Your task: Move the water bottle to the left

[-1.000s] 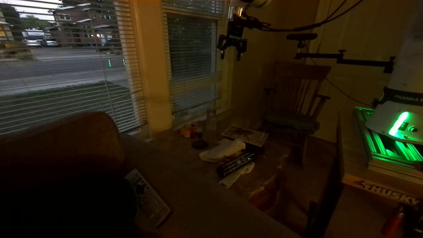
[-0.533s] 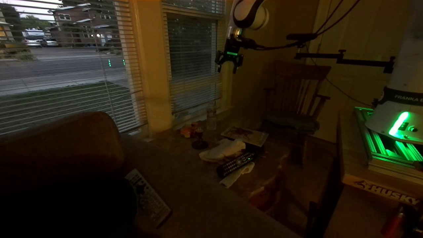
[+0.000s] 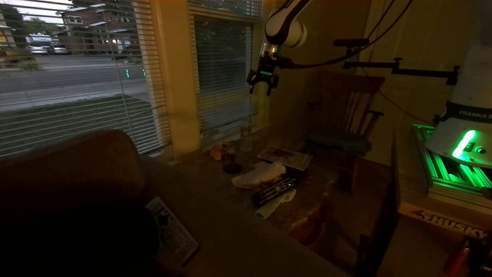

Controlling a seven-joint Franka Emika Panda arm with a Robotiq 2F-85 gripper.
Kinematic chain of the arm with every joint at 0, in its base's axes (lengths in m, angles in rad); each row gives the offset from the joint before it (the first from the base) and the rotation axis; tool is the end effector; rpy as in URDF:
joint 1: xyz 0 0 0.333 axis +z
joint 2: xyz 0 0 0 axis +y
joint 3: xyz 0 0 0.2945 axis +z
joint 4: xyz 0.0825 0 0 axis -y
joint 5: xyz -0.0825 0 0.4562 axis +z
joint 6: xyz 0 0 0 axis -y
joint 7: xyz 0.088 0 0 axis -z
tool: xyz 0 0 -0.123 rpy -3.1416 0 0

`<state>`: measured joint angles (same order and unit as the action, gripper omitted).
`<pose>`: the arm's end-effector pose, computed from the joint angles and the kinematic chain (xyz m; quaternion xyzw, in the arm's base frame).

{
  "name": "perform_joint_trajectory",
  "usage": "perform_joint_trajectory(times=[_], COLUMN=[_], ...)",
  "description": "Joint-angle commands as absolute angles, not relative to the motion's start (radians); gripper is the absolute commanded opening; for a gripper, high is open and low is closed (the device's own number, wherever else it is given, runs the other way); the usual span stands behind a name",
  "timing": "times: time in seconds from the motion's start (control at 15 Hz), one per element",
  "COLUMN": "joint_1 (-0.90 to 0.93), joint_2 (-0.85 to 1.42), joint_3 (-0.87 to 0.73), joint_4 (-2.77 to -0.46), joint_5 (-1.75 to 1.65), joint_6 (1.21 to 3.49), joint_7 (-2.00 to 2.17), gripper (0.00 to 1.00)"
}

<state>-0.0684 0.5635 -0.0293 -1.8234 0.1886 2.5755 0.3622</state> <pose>0.7056 -0.0703 0.1578 -0.9493 0.2955 -0.0869 0.0622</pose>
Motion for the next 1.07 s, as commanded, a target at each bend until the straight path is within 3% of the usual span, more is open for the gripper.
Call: perform_joint_trajectory(times=[0.0, 1.0], joint_1=[-0.096, -0.123], joint_2=[0.633, 0.795], joint_3=[-0.011, -0.032], joint_4=[-1.735, -1.517], joint_5=[0.246, 0.227], joint_6=[2.550, 2.408], joint_7=[0.301, 0.290], gripper=[1.00, 1.00])
